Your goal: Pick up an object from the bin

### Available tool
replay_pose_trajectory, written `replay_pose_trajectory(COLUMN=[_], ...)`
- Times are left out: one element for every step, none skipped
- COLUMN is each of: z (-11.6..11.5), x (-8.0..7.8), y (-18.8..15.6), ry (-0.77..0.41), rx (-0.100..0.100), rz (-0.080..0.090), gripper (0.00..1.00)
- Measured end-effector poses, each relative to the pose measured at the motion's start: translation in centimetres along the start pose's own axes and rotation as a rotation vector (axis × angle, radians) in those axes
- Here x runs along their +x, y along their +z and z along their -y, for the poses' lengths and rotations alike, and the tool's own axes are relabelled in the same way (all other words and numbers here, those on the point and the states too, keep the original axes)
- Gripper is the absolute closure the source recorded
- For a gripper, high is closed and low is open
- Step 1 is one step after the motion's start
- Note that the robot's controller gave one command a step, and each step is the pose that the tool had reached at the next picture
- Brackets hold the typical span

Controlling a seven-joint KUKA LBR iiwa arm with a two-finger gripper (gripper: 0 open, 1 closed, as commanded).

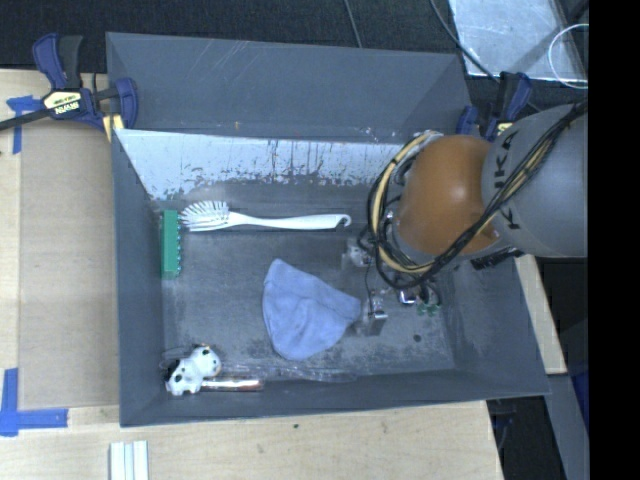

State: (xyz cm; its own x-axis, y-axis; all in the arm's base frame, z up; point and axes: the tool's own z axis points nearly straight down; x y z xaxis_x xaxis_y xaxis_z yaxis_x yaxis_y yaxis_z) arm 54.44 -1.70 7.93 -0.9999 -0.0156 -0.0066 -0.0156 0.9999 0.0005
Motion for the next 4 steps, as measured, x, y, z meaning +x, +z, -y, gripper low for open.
replay_pose_trajectory(z=[3.4,-5.1,-1.5,-7.3], x=[3.8,1.3,3.2,2.2], y=[0.7,0.7,0.8,0.8], ry=[0.093,-0.001,0.070,-0.006], rx=[0.009,0.001,0.009,-0.003], rz=[0.016,0.010,0.014,0.019], gripper=[0.00,0.00,0.00,0.00])
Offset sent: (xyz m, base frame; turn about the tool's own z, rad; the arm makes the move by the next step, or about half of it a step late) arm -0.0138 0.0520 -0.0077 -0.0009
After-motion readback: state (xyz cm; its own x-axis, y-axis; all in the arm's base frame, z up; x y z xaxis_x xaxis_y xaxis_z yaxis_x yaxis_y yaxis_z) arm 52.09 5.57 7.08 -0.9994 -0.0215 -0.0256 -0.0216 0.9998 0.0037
